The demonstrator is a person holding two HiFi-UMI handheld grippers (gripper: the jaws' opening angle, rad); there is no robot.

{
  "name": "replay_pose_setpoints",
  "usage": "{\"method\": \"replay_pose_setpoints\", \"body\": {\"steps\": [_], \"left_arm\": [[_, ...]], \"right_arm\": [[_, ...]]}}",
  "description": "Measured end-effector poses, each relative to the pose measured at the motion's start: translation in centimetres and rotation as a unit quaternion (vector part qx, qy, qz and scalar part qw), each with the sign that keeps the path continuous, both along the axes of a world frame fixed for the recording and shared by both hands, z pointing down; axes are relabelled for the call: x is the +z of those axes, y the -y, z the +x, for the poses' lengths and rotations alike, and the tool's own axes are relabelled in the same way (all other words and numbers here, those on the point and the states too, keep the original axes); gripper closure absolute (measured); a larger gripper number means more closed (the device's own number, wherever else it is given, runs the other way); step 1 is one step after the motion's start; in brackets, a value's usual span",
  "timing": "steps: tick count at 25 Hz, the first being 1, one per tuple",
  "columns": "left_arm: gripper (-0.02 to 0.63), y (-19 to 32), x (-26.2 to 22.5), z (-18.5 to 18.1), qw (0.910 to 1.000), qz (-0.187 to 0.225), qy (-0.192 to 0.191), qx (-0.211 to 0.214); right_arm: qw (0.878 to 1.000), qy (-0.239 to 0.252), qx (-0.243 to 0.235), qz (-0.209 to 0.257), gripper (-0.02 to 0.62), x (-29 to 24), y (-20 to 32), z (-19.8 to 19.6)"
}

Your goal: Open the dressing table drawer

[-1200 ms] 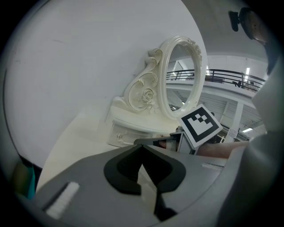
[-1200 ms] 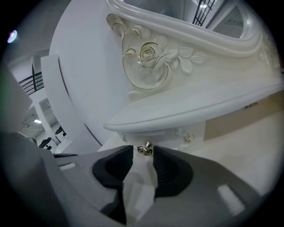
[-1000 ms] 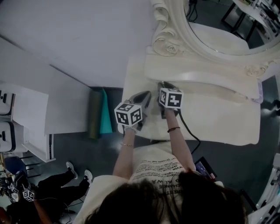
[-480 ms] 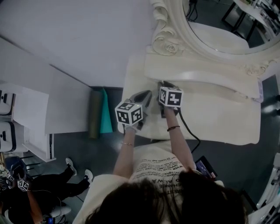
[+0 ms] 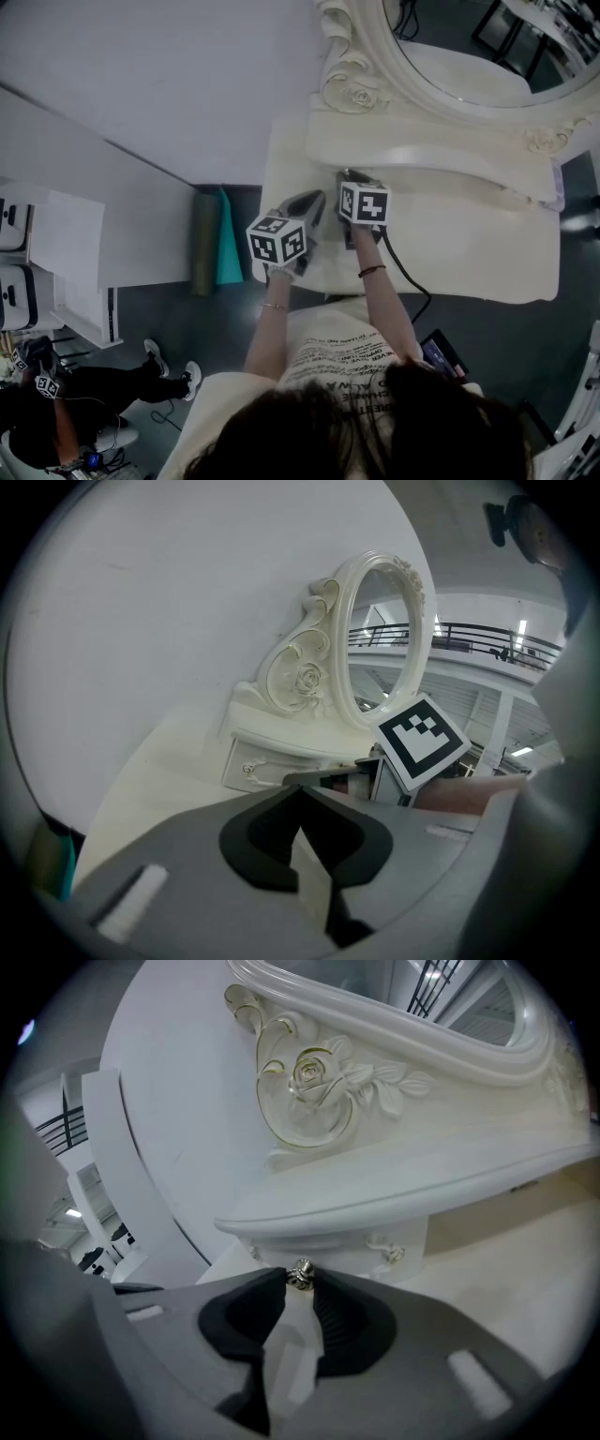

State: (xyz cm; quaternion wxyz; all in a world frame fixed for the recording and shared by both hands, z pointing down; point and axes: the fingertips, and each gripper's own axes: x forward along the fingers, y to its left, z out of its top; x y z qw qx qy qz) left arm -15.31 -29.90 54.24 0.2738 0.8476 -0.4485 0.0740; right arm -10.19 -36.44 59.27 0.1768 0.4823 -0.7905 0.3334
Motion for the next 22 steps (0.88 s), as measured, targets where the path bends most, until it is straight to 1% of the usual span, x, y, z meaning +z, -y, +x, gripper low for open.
{"method": "replay_pose_setpoints", "body": {"steps": [10, 22], "left_arm": [[0.607, -0.4, -0.1, -0.1, 1.0000, 0.001, 0.000, 0.001], [0.607, -1.0, 0.0, 0.3, 0.9999, 0.002, 0.001, 0.017]], "right_arm": [[1.000, 0.000, 0.001, -0.001, 0.495, 0.1, -0.4, 0.1], [1.000, 0.001, 0.002, -0.003, 0.495, 0.0, -1.3, 0.0]]}}
